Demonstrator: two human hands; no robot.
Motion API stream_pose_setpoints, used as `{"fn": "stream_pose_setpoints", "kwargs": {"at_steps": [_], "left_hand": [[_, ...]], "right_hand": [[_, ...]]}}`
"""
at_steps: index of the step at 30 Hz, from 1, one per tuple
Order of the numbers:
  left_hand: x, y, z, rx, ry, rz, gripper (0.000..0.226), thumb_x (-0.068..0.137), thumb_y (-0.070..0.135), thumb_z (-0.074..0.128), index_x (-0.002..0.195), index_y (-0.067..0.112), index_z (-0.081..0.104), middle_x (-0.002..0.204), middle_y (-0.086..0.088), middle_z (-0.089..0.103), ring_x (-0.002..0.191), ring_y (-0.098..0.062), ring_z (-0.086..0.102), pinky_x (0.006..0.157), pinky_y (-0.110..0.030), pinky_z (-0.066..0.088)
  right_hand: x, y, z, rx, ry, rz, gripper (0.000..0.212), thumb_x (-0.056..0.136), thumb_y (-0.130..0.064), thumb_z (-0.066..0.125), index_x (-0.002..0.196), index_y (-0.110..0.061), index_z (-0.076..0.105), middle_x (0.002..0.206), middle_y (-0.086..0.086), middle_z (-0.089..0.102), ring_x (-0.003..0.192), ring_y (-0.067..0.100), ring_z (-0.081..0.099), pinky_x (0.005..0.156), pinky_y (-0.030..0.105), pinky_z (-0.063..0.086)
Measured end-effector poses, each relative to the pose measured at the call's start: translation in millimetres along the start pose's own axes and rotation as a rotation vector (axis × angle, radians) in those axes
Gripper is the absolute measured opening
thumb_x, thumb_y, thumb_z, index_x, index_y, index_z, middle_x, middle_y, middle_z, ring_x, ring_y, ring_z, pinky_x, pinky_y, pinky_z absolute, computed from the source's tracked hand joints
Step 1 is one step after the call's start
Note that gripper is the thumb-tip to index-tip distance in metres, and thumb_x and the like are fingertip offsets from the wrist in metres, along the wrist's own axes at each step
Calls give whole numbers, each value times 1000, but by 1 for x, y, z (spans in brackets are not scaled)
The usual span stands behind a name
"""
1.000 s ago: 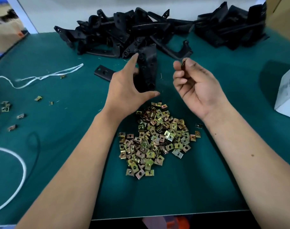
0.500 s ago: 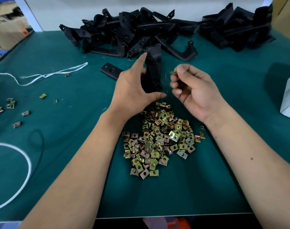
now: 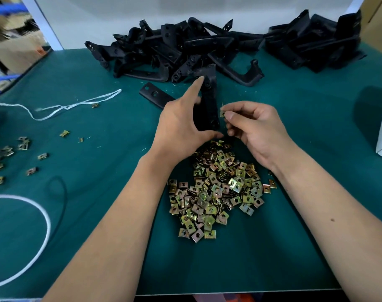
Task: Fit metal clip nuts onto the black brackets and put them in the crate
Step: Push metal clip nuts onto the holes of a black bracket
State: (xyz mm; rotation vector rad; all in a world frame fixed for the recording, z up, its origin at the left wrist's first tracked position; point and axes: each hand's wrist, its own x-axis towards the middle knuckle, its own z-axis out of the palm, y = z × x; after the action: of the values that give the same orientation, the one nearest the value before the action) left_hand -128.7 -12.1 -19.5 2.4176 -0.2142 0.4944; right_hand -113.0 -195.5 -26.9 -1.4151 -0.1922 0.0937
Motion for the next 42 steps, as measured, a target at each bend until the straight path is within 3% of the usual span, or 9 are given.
{"fn": "stream_pose_setpoints", "kwargs": {"at_steps": [3,13,18,24,28,35,37,39,42], "left_hand": [[1,-1,1,12,1,-1,123,60,49,95,161,26,28,132,-1,67,127,-21,58,108,-32,45],[-2,2,1,9,13,15,122,61,46,96,161,24,30,129,0,68,123,-18,60,103,-21,40],[-3,6,0,11,-15,42,123,62,45,96,162,22,28,125,3,70,119,-16,63,106,-36,48],[-3,12,-2,52,-10,34,126,58,48,97,161,23,29,127,0,68,120,-20,62,106,-42,48],[-4,14,-2,88,-63,104,125,58,47,97,161,20,31,119,-1,70,110,-22,65,95,-44,51],[-3,11,-7,60,-16,99,125,59,48,97,161,20,31,122,-2,70,113,-22,65,98,-44,52],[-3,7,-9,73,38,47,124,59,49,96,161,22,31,125,-1,69,115,-22,64,102,-43,51],[-3,2,-8,91,108,-30,123,59,51,95,160,23,30,126,0,68,117,-22,62,104,-35,48],[-2,-4,-9,73,177,-119,124,59,53,95,160,23,30,127,1,67,120,-19,61,103,-28,43]], "right_hand": [[0,0,1,-15,2,18,17,92,5,68,91,-9,77,76,3,68,68,12,59,62,22,50],[0,-2,0,-20,-19,40,17,92,4,69,86,-11,74,79,5,68,70,14,61,65,24,52],[-1,-3,2,-5,27,37,17,89,8,71,93,-9,71,77,7,69,65,14,63,61,24,52],[-3,-8,1,2,29,49,26,86,10,72,95,-11,62,71,2,63,60,13,56,53,19,45],[-3,-10,-2,-91,-53,31,32,86,12,70,97,-15,58,75,4,64,59,12,57,55,20,45],[-3,-10,1,-116,-27,-32,25,86,-1,77,99,-14,60,73,2,68,61,13,60,55,22,47],[-2,-10,0,-273,7,-69,16,90,-15,78,98,-15,64,76,-1,69,63,12,61,56,21,49],[-1,-11,-8,-613,-21,-159,12,91,-28,78,95,-20,70,81,-10,71,70,7,63,65,18,50],[-4,-14,-16,-967,-253,-164,15,86,-36,81,98,-27,76,93,-12,69,83,2,61,73,17,44]]}}
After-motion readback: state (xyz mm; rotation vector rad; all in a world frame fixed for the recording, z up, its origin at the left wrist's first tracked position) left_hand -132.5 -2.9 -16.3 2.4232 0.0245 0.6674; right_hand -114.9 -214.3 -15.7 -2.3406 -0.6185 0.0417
